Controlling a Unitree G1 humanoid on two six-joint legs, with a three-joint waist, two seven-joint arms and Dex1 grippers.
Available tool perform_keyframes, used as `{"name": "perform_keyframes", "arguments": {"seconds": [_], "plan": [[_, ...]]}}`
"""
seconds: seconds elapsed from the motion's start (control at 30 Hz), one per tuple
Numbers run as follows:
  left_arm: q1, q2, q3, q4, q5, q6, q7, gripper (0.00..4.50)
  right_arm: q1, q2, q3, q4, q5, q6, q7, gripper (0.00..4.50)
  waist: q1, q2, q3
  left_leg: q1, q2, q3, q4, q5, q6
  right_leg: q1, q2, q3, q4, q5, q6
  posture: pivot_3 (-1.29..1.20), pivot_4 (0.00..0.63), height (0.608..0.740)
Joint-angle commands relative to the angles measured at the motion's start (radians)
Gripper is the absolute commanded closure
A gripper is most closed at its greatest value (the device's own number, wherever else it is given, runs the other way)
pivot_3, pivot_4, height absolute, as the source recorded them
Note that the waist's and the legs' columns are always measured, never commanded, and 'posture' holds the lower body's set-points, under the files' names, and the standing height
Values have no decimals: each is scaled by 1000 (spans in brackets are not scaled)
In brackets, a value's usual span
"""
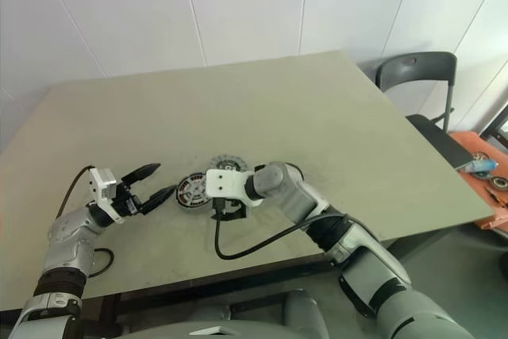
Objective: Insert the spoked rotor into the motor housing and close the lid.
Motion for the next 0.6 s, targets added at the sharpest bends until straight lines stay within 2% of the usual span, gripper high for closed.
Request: {"name": "perform_keyframes", "arguments": {"seconds": [0.03, 0.2, 0.53, 0.57, 0.6], "plan": [[-11, 5, 19, -20, -9, -12, 0, 0, -18, 10, 5, 8, -38, -47, -8, 1584, 0, 0, 0, 0, 0, 0, 0, 0, 0, 0, 0, 0, 0, 0, 0, 0, 0, 740], [-13, 6, 19, -18, -10, -12, -1, 0, -20, 16, -2, 13, -69, -84, -8, 3196, -1, 0, 0, 0, 0, 0, 0, 0, 0, 0, 0, 0, 0, 0, 0, 0, 0, 740], [-15, 6, 21, -17, -9, -12, 2, 0, -16, 25, -11, 18, -82, -108, 3, 3196, 0, 0, 0, 0, 0, 0, 0, 0, 0, 0, 0, 0, 1, 0, 0, 0, 0, 740], [-16, 7, 21, -15, -9, -12, 2, 0, -16, 25, -11, 19, -82, -111, 6, 3466, 0, 0, 0, 0, 0, 0, 0, 0, 0, 0, 0, 0, 1, 0, -1, 0, 0, 740], [-16, 7, 21, -15, -9, -12, 3, 0, -15, 24, -10, 17, -82, -113, 10, 3545, 0, 0, 0, 0, 0, 0, 0, 0, 0, 0, 0, 0, 0, 0, -1, 0, 0, 740]]}}
